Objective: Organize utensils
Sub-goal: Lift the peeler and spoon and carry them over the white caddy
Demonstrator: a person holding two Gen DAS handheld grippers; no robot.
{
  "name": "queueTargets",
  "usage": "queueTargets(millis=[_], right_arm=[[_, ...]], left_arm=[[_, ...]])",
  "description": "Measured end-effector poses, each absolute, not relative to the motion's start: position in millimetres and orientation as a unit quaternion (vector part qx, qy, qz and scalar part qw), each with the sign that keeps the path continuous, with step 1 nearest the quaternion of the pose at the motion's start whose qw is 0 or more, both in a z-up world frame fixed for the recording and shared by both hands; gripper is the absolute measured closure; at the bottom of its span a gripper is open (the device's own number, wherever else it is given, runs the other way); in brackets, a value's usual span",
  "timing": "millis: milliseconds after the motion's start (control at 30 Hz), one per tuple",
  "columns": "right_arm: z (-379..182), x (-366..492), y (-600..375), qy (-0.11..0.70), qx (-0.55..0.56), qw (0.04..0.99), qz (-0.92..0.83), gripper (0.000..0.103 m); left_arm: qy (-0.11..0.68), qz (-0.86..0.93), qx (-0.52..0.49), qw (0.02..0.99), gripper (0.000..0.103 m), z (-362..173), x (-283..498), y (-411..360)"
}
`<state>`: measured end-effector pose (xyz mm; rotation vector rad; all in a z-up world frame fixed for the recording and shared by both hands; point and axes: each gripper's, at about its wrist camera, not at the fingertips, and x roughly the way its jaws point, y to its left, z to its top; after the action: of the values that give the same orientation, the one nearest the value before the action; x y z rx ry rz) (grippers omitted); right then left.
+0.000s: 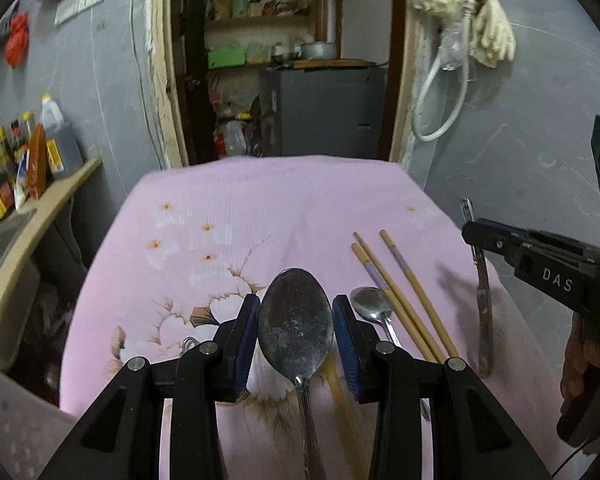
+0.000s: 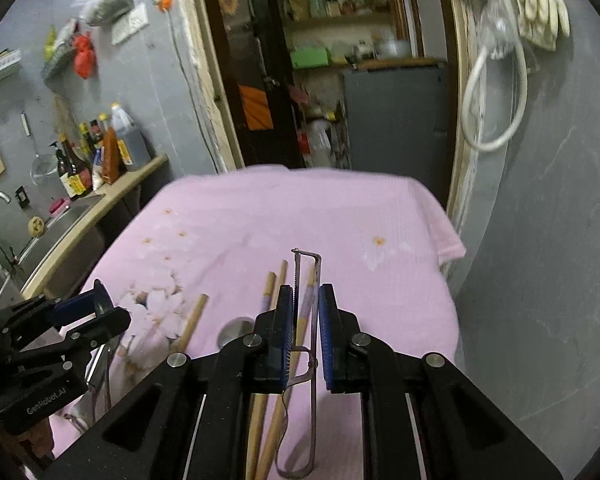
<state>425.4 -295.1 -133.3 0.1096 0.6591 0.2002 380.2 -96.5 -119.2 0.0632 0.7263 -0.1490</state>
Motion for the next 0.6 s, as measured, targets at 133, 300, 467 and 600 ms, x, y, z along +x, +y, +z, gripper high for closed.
queueTargets(millis=[133, 300, 467, 600], right_arm=[[-122, 404, -288, 0.298, 0.039, 0.949, 0.099, 0.092], [-108, 377, -286, 0.277, 0.028, 0.956, 0.094, 0.092], [-97, 352, -283, 0.269, 0.023, 0.959, 0.082, 0.092], [-94, 332, -281, 0.263, 0.017, 0.962, 0.072, 0.092]], left_arm=[[0.340, -0.082, 0.041, 0.936, 0.068, -109, 361, -97], [0.331, -0.090, 0.045, 0.938, 0.068, -102, 340, -94], [0.325, -0.103, 0.052, 0.939, 0.068, -97, 321, -91], [0.322, -0.113, 0.058, 0.938, 0.068, -93, 304, -89]])
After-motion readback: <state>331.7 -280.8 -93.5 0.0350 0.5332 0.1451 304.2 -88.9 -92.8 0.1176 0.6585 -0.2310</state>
